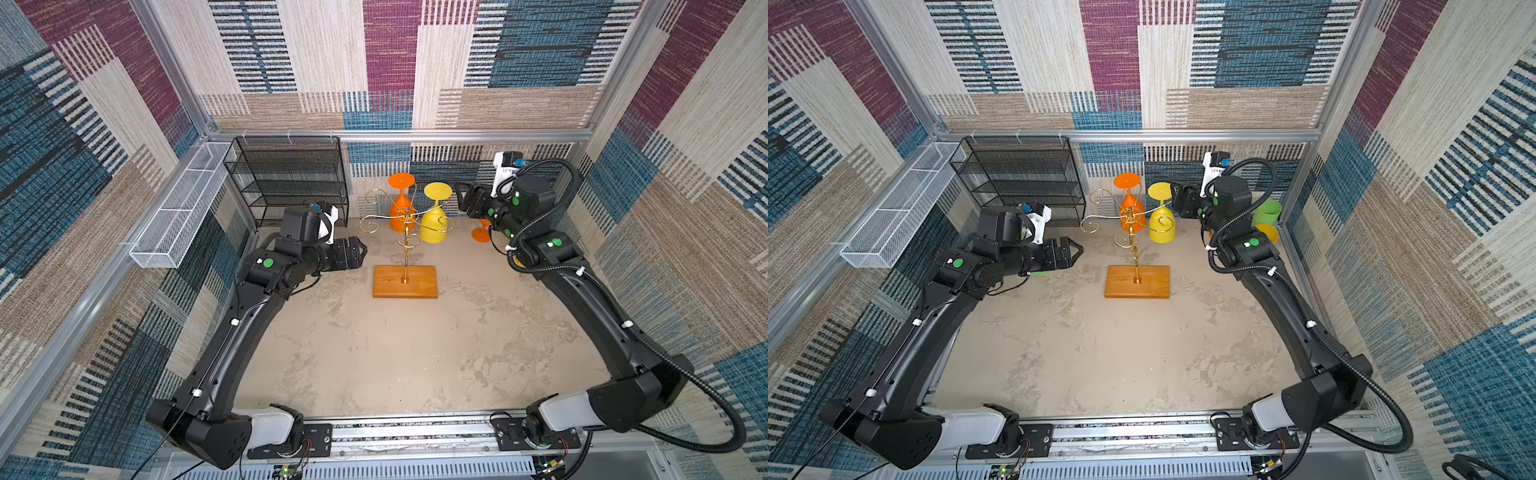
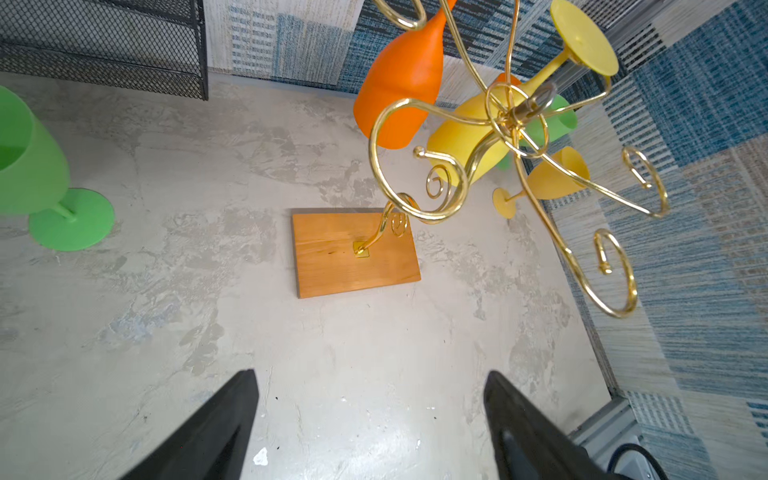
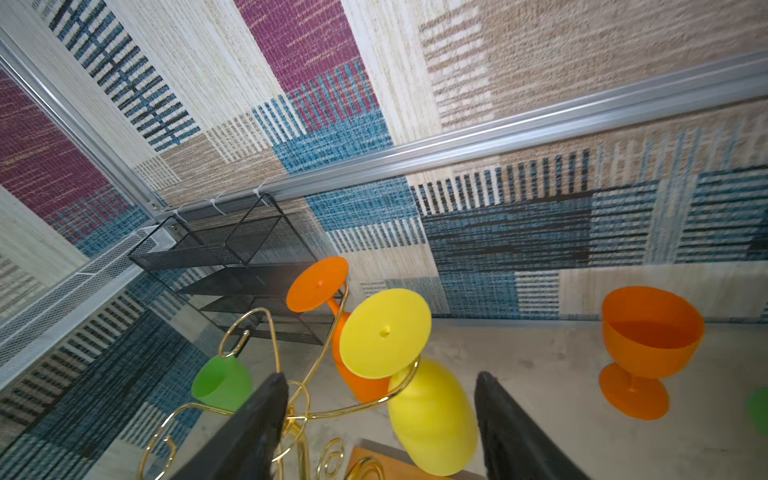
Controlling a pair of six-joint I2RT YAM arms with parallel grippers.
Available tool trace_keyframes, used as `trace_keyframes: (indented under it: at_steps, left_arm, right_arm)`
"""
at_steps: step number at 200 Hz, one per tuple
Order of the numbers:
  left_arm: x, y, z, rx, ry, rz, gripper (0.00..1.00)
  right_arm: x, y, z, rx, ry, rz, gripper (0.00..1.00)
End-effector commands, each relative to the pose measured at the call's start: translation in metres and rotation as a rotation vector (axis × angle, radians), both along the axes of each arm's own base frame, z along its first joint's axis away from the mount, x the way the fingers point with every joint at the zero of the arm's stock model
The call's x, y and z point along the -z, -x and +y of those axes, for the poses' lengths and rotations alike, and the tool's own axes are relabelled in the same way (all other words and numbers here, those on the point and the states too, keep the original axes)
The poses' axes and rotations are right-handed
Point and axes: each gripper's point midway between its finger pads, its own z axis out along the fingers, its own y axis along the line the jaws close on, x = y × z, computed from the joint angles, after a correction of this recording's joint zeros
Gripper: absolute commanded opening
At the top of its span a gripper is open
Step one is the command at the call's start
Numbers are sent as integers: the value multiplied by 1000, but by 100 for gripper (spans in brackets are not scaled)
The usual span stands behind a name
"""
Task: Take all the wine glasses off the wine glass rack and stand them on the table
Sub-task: 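Reach the right gripper to the hanging yellow glass foot and close on it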
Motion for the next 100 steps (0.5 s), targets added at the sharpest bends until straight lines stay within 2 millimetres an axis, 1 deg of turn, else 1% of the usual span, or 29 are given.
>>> trace_keyframes:
  at_steps: [1,22,52,82,100]
  left_arm:
    - [4,-3,7,0,-89,-35,88]
    - [3,-1,10,1,-124,-58,87]
    - [4,1,12,7,-160,-93,88]
    - [9,2,12,14,-172,-100,88]
    - [10,2,11,19,-169,-98,88]
  right_arm:
    - [2,-7,20,-74,-108,95,71]
    - [4,-20,26,-75,-150,142,68]
    - [17,-39,25,-91,-211,221,66]
    - [36,-55,18,-109,-278,283,62]
    - [41,-62,13,-136,-309,292,59]
